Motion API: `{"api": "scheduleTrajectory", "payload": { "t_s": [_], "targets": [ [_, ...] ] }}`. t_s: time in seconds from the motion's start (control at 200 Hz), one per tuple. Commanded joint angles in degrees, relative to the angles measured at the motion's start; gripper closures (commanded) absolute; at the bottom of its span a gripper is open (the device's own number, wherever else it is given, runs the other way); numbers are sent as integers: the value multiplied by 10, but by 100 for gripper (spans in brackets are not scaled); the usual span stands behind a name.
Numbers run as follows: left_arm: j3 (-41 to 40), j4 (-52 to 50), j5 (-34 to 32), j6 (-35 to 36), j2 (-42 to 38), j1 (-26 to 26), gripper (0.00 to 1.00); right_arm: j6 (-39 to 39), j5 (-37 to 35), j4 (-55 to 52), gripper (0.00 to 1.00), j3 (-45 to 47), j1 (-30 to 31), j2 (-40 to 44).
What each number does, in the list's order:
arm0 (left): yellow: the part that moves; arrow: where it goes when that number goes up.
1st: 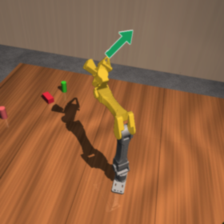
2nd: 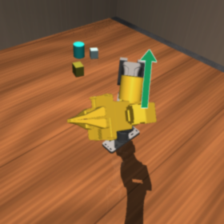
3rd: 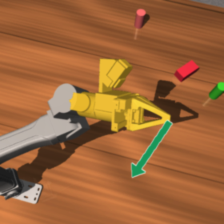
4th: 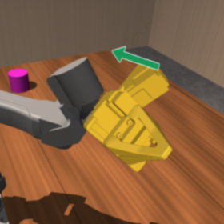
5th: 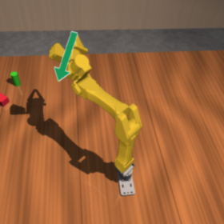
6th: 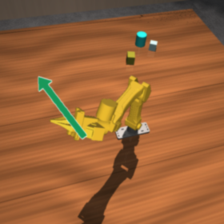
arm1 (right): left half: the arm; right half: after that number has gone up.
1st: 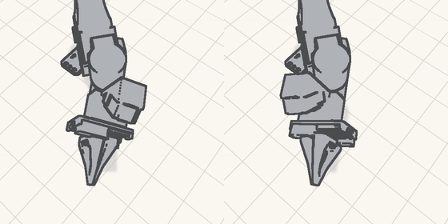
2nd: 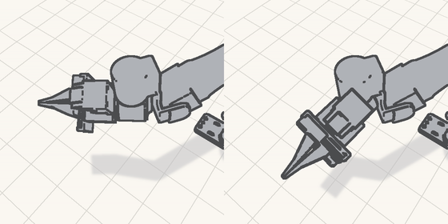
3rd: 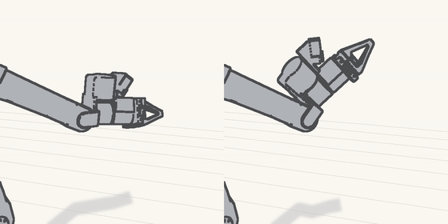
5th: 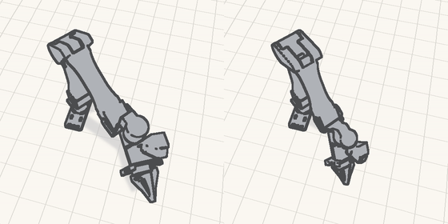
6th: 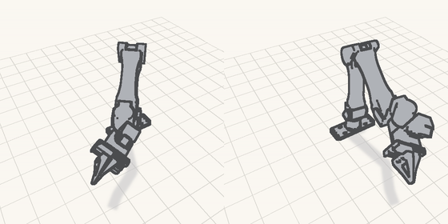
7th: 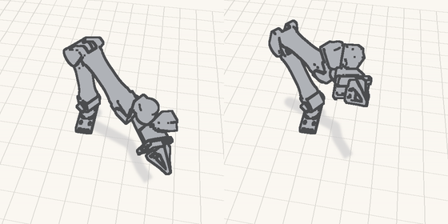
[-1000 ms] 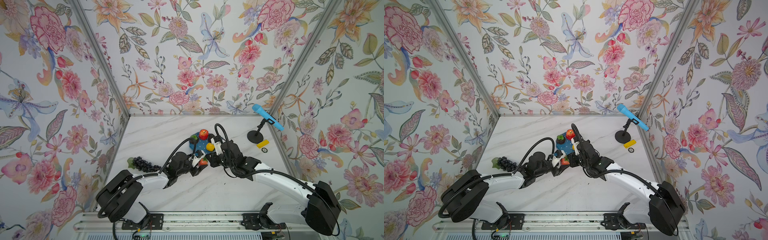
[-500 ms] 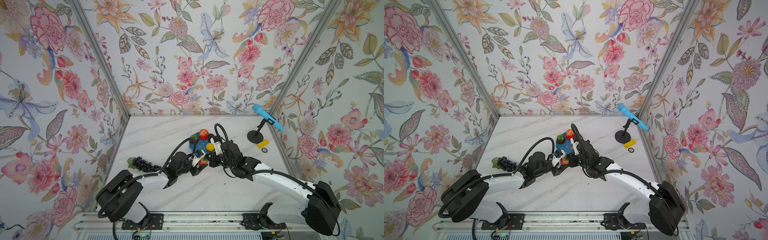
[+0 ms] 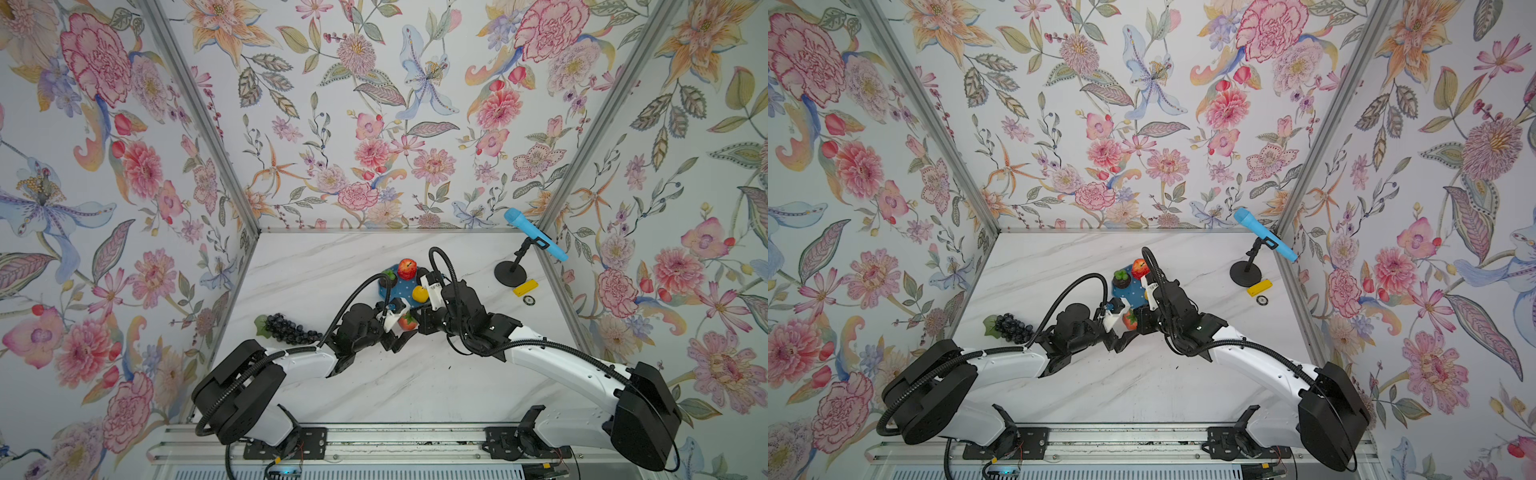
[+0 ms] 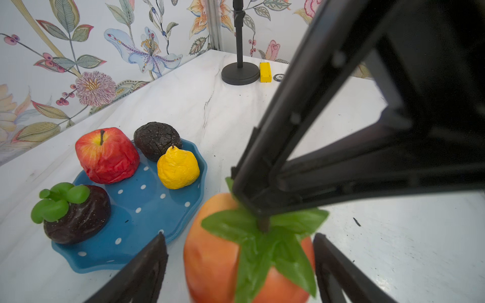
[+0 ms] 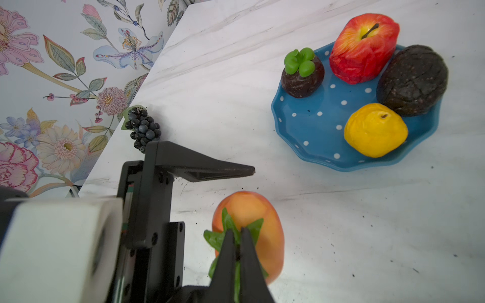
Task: Arrange fruit in a fruit bowl
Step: Place the fruit in the fruit bowl.
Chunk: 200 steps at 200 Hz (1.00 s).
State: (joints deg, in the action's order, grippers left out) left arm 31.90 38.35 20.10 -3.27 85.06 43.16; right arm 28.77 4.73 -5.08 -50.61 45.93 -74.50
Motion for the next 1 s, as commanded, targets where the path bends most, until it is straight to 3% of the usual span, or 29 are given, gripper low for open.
{"api": "scheduleTrajectory", "payload": {
  "t_s": [0.0, 0.115, 0.155, 0.6, 0.996],
  "targets": [
    [-7, 14, -24, 0, -18, 6, 9, -2, 3, 2, 100, -27, -9, -12],
    [-21, 10, -49, -1, -30, 5, 7, -16, 4, 3, 100, -42, -23, -24],
    [-29, 9, -63, -3, -36, 6, 1, -21, 5, 2, 100, -50, -31, -32],
    [-156, 66, -213, -59, -149, -34, 1, -54, 11, 3, 100, -174, -84, -189],
    [-187, 77, -227, -51, -177, -48, 1, -46, 19, 4, 100, -234, -109, -294]
  ]
}}
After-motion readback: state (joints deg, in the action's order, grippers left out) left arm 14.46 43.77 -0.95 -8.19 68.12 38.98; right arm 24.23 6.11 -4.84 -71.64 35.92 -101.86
